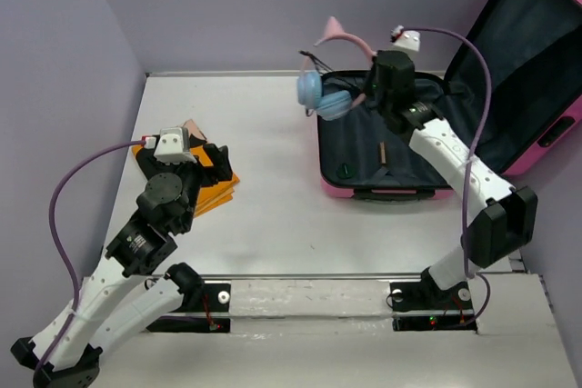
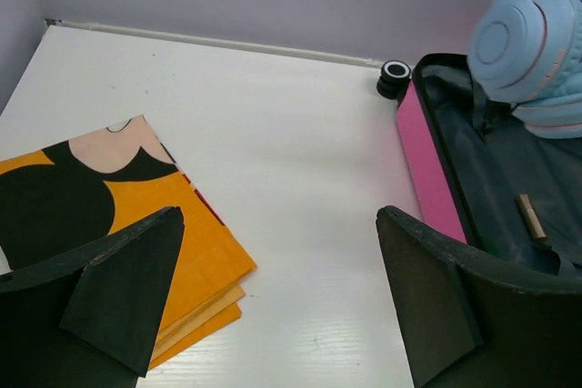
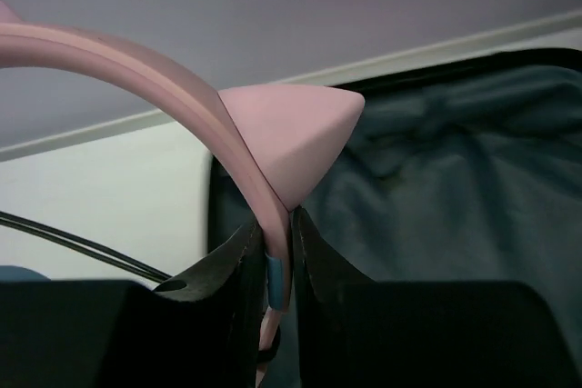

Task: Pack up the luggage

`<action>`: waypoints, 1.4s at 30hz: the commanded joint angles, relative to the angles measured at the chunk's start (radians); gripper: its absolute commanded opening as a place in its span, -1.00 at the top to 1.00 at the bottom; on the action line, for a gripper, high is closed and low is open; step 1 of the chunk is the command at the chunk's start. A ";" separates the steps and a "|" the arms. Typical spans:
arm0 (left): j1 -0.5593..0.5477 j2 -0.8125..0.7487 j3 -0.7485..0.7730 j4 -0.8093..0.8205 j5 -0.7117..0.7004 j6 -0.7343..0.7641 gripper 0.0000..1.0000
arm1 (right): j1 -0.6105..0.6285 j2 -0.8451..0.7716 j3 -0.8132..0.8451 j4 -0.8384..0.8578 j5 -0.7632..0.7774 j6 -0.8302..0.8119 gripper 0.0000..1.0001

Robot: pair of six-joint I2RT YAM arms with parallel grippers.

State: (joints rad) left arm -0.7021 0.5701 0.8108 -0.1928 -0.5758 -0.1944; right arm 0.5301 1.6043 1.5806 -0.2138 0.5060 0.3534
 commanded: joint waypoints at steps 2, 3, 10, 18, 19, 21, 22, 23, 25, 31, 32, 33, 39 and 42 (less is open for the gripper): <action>0.035 0.037 -0.001 0.029 0.001 -0.013 -0.98 | -0.215 -0.049 -0.253 0.033 0.022 -0.047 0.86; 0.041 0.042 -0.001 0.029 0.002 -0.011 -0.98 | -0.237 -0.050 -0.273 0.033 0.020 -0.053 0.86; 0.070 0.073 -0.004 0.024 -0.010 -0.011 -0.98 | -0.367 -0.040 -0.297 -0.014 -0.125 -0.060 -0.31; 0.133 0.091 0.005 0.021 0.007 -0.019 -0.98 | -0.230 -0.199 -0.281 0.007 -0.345 -0.014 -0.63; 0.141 0.090 0.004 0.023 0.008 -0.022 -0.98 | -0.182 -0.210 -0.290 0.022 -0.351 -0.013 -0.63; 0.167 0.077 0.002 0.027 0.005 -0.025 -0.98 | -0.024 -0.210 -0.314 0.069 -0.369 0.007 -0.51; 0.174 0.071 0.002 0.027 0.004 -0.028 -0.98 | 0.029 -0.198 -0.321 0.089 -0.376 0.025 -0.47; 0.180 0.068 0.002 0.027 -0.007 -0.031 -0.98 | 0.083 -0.178 -0.326 0.129 -0.377 0.033 -0.46; 0.193 0.051 0.002 0.026 -0.024 -0.034 -0.98 | 0.218 -0.078 -0.305 0.152 -0.376 0.056 -0.49; 0.213 -0.035 -0.007 0.030 -0.104 -0.045 -0.98 | 0.460 0.291 -0.043 0.168 -0.420 0.029 -0.59; 0.213 -0.051 -0.009 0.033 -0.111 -0.045 -0.98 | 0.478 0.337 0.003 0.168 -0.440 0.010 -0.59; 0.217 -0.080 -0.010 0.038 -0.127 -0.045 -0.98 | 0.494 0.385 0.053 0.153 -0.484 -0.022 -0.59; 0.223 -0.104 -0.015 0.046 -0.124 -0.040 -0.98 | 0.602 0.757 0.507 -0.054 -0.572 -0.210 -0.59; 0.228 -0.092 -0.013 0.046 -0.101 -0.042 -0.98 | 0.623 0.900 0.686 -0.146 -0.558 -0.264 -0.59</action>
State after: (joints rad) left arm -0.4820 0.4507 0.8074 -0.1852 -0.6678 -0.2226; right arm 1.1194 2.3974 2.0537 -0.2287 -0.0185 0.2184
